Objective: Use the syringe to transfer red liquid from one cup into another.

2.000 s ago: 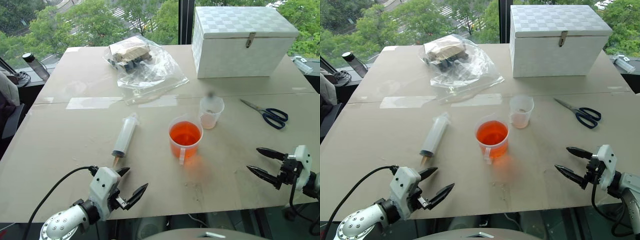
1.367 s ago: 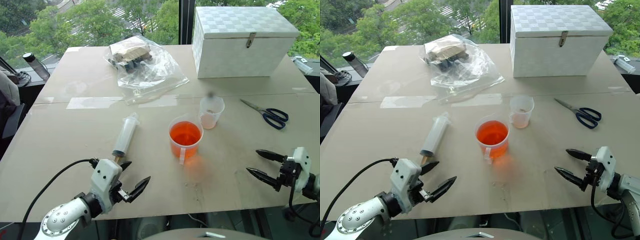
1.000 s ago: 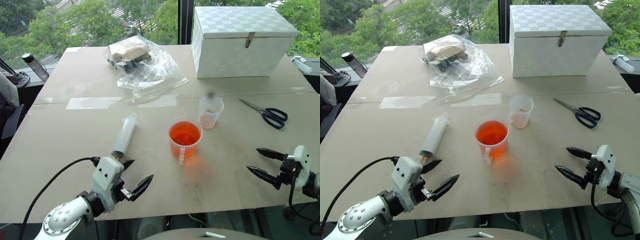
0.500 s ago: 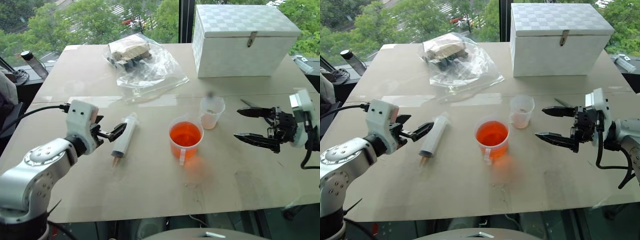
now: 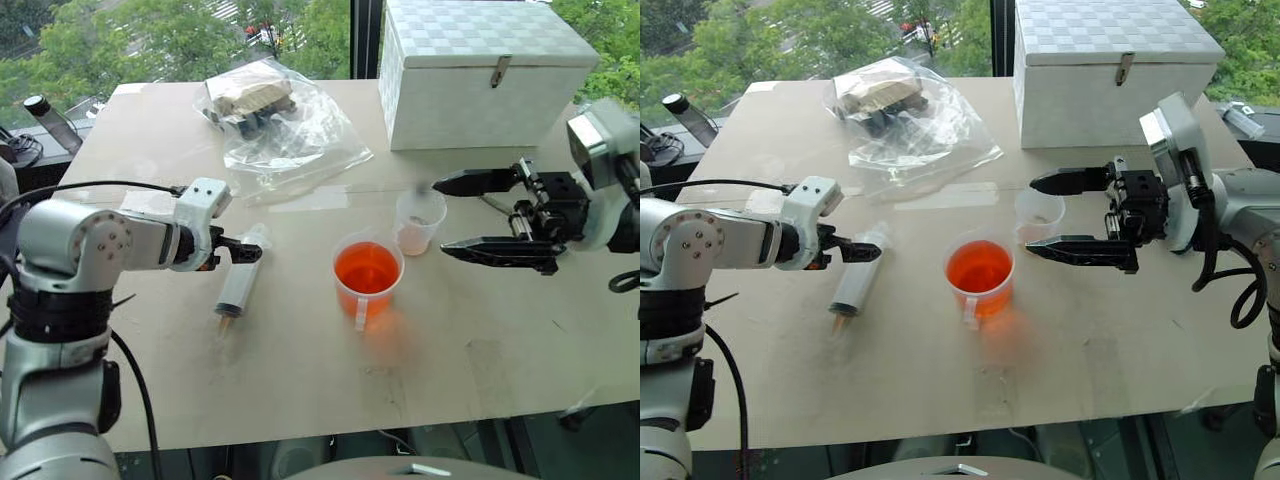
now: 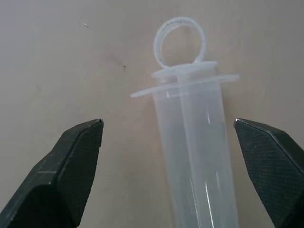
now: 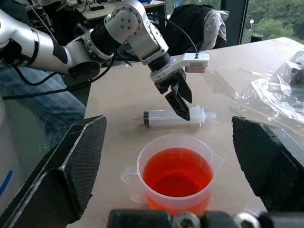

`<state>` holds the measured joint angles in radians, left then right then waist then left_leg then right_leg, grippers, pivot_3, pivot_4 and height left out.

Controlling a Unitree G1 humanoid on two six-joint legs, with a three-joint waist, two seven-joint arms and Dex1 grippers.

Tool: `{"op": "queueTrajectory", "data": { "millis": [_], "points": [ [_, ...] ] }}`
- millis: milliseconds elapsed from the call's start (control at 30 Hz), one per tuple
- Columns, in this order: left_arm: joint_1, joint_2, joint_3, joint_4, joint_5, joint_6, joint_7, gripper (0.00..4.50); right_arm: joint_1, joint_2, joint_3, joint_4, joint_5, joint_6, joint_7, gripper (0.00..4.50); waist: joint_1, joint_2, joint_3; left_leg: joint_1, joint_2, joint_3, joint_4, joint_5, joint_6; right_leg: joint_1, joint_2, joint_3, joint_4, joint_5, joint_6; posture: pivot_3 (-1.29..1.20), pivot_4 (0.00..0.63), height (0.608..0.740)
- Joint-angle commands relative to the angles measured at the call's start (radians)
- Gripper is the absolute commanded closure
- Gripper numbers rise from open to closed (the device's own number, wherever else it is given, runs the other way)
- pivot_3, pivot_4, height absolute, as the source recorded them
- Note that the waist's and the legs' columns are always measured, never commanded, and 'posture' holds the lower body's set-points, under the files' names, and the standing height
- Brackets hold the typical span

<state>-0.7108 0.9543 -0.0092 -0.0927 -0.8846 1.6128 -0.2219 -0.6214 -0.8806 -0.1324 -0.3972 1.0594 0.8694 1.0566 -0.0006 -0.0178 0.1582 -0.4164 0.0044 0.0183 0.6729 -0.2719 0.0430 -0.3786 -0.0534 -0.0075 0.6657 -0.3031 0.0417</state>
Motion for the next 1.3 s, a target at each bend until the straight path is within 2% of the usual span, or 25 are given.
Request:
{"op": "queueTrajectory", "data": {
  "millis": [33,167,333,633,933,1067,1133,1200,1300],
  "points": [
    [-0.075,0.097,-0.115,0.045,-0.087,0.002,-0.039,0.0,-0.02,0.007,-0.021,-0.049,0.018,-0.006,-0.021,0.02,-0.001,0.0,0.0,0.0,0.0,0.0,0.0,0.0,0.0,0.0,0.0,0.0,0.0,0.0,0.0,0.0,0.15,0.74],
    [-0.163,0.147,-0.266,0.117,-0.152,0.002,-0.071,0.0,0.013,-0.005,-0.026,-0.08,0.012,-0.012,-0.016,0.02,0.0,0.0,0.0,0.0,0.0,0.0,0.0,0.0,0.0,0.0,0.0,0.0,0.0,0.0,0.0,0.0,0.15,0.74],
    [-0.262,0.137,-0.414,0.186,-0.176,0.002,-0.1,0.0,0.067,-0.029,-0.042,-0.112,-0.018,-0.035,-0.004,0.02,0.003,0.0,0.0,0.0,0.0,0.001,0.002,0.0,0.0,0.0,0.0,0.0,0.002,0.0,0.0,0.0,0.15,0.74],
    [-0.33,0.089,-0.545,0.27,-0.195,0.002,-0.114,0.0,0.006,-0.006,-0.002,-0.09,-0.134,-0.105,-0.073,0.02,-0.006,0.0,0.0,0.0,0.0,0.001,0.006,0.0,0.0,-0.001,0.001,0.001,0.008,0.0,0.0,0.0,0.15,0.74],
    [-0.334,0.076,-0.556,0.297,-0.18,0.002,-0.115,0.0,-0.079,0.022,-0.001,-0.105,-0.07,-0.04,-0.13,0.02,-0.009,0.0,0.0,0.001,0.0,0.001,0.008,0.0,0.001,0.0,0.001,0.002,0.011,-0.001,0.001,0.0,0.15,0.74],
    [-0.334,0.068,-0.553,0.314,-0.189,0.002,-0.112,1.06,-0.087,0.022,-0.001,-0.11,-0.058,-0.028,-0.135,0.0,-0.008,0.0,0.0,0.001,0.0,0.001,0.009,0.0,0.001,0.0,0.001,0.002,0.012,-0.001,0.001,0.0,0.15,0.74],
    [-0.34,0.064,-0.548,0.32,-0.177,0.002,-0.108,2.14,-0.086,0.018,0.002,-0.106,-0.066,-0.03,-0.13,0.0,-0.007,0.0,0.0,0.001,-0.001,0.001,0.009,0.0,0.001,0.0,0.001,0.002,0.012,-0.001,0.001,0.0,0.15,0.74],
    [-0.348,0.059,-0.542,0.33,-0.165,0.002,-0.108,2.94,-0.084,0.016,0.003,-0.105,-0.071,-0.031,-0.127,0.0,-0.004,0.0,0.0,0.001,-0.001,0.001,0.01,-0.001,0.001,0.0,0.0,0.002,0.012,-0.001,0.001,0.0,0.15,0.74],
    [-0.362,0.042,-0.488,0.312,-0.088,0.002,-0.098,3.05,-0.084,0.015,0.004,-0.103,-0.072,-0.029,-0.126,0.0,-0.002,0.0,0.0,0.001,-0.001,0.001,0.01,-0.001,0.001,0.0,0.0,0.002,0.012,-0.001,0.001,0.0,0.15,0.74]
  ]
}}
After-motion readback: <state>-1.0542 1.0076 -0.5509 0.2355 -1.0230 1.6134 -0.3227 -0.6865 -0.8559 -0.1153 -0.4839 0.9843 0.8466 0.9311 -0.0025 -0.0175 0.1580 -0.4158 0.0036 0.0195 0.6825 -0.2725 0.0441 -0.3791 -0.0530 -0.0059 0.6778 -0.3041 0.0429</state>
